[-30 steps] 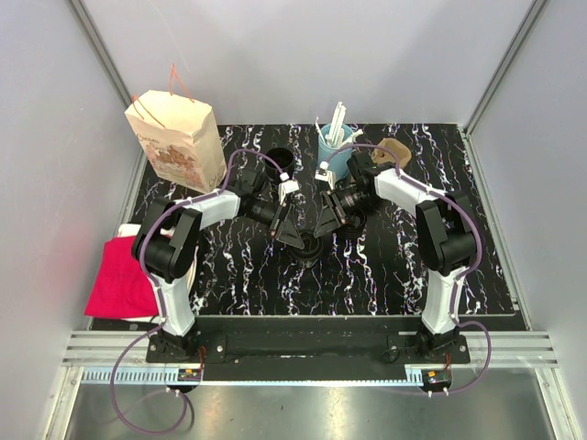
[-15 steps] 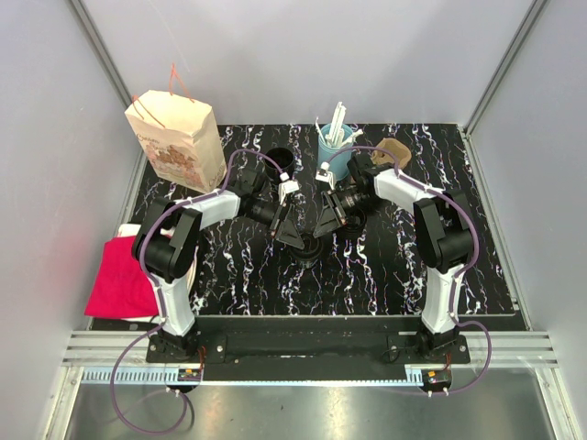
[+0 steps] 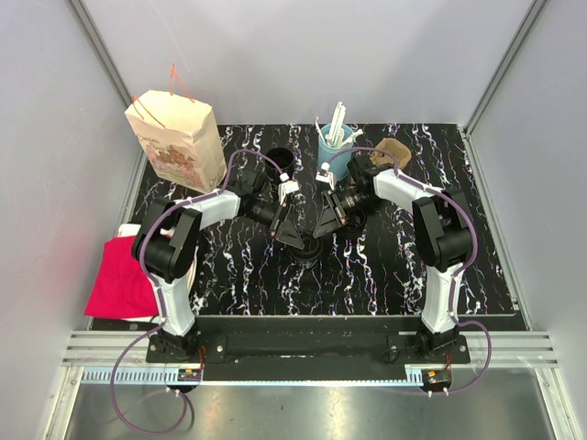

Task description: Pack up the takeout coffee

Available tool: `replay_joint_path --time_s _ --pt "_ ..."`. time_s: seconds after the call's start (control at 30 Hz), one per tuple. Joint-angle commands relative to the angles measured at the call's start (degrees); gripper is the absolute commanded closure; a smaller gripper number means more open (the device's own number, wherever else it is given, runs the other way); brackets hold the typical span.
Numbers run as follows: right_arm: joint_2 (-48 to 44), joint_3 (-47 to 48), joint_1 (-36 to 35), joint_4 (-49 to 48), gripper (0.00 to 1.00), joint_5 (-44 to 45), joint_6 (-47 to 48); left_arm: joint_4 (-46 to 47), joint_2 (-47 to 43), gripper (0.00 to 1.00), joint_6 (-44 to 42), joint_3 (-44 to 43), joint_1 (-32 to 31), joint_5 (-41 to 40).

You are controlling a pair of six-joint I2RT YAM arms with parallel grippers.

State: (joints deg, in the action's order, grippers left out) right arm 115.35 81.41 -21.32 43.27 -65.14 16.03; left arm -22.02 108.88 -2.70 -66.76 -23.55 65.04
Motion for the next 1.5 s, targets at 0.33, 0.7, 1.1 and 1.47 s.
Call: replay_joint_path --time_s 0.33,0.7,1.1,1.47 --pt "-4.5 4.8 -1.5 5.8 0.39 3.5 4.6 -0.3 0.9 0.24 -2.2 -1.2 0.1 -7.9" --pt "-5.6 3.7 -1.4 11.2 0.4 4.8 9.1 -0.3 1.2 0.25 -2.0 -1.3 0.2 -8.1" --pt "-2.9 3.1 -1.4 11.9 0.55 2.4 10.7 -0.5 0.7 0.25 -2.0 -1.4 0.1 -8.1" --pt "-1.3 2.4 -0.8 11.8 0.57 2.7 11.3 -0.8 0.5 0.25 -2.0 -1.4 0.2 -7.9"
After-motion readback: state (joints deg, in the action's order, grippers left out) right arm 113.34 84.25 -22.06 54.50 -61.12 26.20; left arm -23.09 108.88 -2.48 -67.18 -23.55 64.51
